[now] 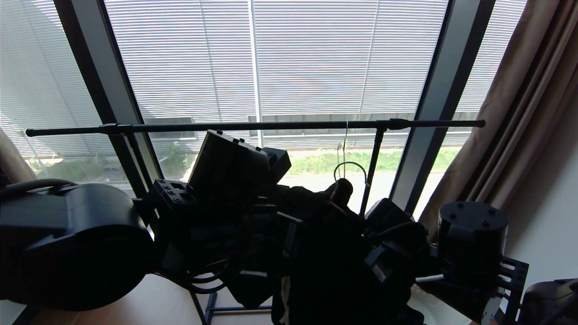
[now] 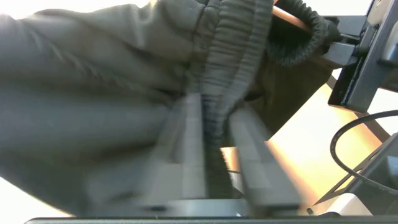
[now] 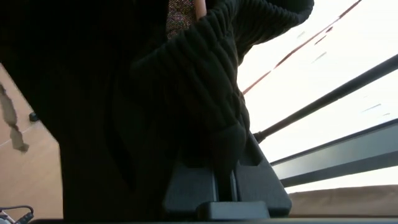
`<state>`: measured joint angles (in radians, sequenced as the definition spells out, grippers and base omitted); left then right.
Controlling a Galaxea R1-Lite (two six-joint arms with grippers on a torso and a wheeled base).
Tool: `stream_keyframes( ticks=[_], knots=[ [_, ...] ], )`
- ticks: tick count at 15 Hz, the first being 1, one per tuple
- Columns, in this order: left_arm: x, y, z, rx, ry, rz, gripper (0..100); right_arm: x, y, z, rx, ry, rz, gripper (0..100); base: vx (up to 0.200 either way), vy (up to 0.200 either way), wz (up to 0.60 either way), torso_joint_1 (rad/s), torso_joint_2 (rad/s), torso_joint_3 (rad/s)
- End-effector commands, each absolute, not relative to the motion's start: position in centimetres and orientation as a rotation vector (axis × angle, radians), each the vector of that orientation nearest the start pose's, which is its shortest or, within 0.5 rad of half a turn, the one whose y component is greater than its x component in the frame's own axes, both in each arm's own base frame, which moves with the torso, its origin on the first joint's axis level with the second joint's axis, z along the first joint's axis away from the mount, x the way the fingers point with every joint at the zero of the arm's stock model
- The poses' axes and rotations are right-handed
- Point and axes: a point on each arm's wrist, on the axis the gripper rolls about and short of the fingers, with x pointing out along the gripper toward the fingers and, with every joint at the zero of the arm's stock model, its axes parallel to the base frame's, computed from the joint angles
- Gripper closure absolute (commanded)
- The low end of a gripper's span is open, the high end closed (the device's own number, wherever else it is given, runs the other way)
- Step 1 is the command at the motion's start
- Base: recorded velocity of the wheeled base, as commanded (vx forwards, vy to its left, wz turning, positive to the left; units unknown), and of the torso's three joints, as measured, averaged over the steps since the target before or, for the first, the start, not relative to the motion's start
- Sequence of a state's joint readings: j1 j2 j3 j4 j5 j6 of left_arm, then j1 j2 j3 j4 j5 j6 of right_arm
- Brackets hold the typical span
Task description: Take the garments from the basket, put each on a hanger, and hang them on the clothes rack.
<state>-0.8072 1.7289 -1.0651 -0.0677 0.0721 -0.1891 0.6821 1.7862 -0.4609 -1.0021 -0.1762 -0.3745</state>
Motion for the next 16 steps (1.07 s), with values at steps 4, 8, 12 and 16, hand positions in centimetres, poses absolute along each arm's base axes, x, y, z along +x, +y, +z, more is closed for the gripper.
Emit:
stream_keyframes(
  ticks=[4, 8, 12, 16],
  knots=[
    [21.2, -21.8, 21.0, 0.054, 0.558, -0.661, 0, 21.7, 17.1, 10.8, -0.495, 0.202, 0.585, 100, 0.000, 0.000, 0.00, 0.000, 0.00, 0.000],
    [20.4, -20.8, 21.3, 0.049, 0.551, -0.656, 0, 22.4, 16.5, 10.3, -0.487, 0.224, 0.604, 100, 0.000, 0.000, 0.00, 0.000, 0.00, 0.000],
    [19.7, -18.0, 22.3, 0.020, 0.516, -0.621, 0, 23.4, 15.7, 9.5, -0.465, 0.250, 0.678, 100, 0.000, 0.000, 0.00, 0.000, 0.00, 0.000],
    [19.0, -13.8, 22.3, 0.078, 0.488, -0.685, 0, 23.5, 14.9, 9.1, -0.431, 0.257, 0.784, 100, 0.000, 0.000, 0.00, 0.000, 0.00, 0.000]
  ],
)
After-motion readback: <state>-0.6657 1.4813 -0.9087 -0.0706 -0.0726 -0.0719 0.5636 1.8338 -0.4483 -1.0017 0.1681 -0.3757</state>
